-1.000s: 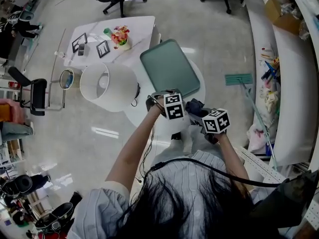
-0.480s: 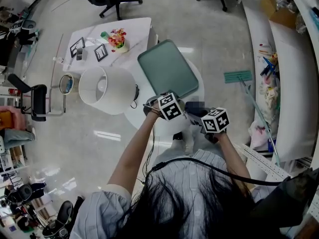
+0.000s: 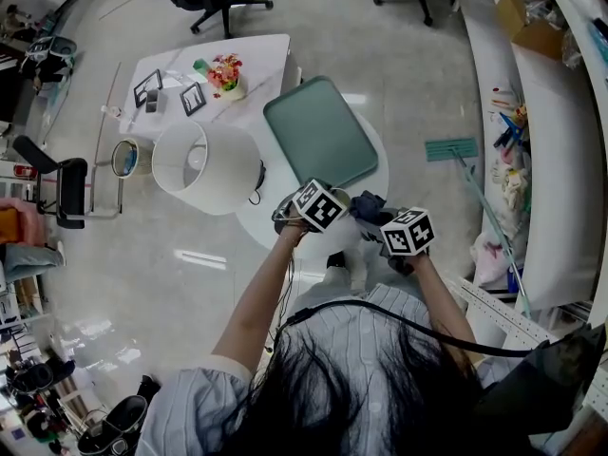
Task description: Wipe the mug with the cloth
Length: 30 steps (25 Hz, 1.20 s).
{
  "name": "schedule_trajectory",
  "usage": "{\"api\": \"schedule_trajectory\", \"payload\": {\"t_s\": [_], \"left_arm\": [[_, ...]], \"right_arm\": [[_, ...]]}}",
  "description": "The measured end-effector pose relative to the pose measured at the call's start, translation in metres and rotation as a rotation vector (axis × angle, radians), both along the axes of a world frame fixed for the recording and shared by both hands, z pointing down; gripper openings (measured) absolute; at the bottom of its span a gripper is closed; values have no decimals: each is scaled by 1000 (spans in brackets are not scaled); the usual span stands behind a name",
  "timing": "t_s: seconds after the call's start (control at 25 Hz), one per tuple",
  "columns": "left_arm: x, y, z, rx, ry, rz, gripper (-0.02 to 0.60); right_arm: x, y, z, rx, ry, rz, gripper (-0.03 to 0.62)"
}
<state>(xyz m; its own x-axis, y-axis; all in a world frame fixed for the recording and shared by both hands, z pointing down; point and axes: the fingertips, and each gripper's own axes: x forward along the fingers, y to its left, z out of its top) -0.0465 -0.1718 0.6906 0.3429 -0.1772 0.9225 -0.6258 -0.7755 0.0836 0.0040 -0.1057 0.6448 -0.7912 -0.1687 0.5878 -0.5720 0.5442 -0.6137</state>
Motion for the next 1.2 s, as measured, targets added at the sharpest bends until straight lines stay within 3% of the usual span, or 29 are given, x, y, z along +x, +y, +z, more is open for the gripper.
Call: {"api": "schedule_trajectory", "payload": {"t_s": [0.32, 0.48, 0.6, 0.96, 1.2], "left_arm": [[-19, 2, -7, -37, 78, -380, 55], [-31, -1, -6, -30, 138, -611, 55], [-36, 12, -12, -79, 156, -772, 55], [-30, 33, -6, -221, 358, -1129, 57], [-23, 46, -5, -354, 530, -1414, 56]], "right_arm": [[8, 5, -1, 12, 16, 42, 80], [8, 8, -1, 13, 18, 56, 80], [6, 11, 0, 10, 13, 59, 80], [0, 15, -2, 9, 8, 47, 80], [-4, 21, -3, 3, 4, 30, 80]]}}
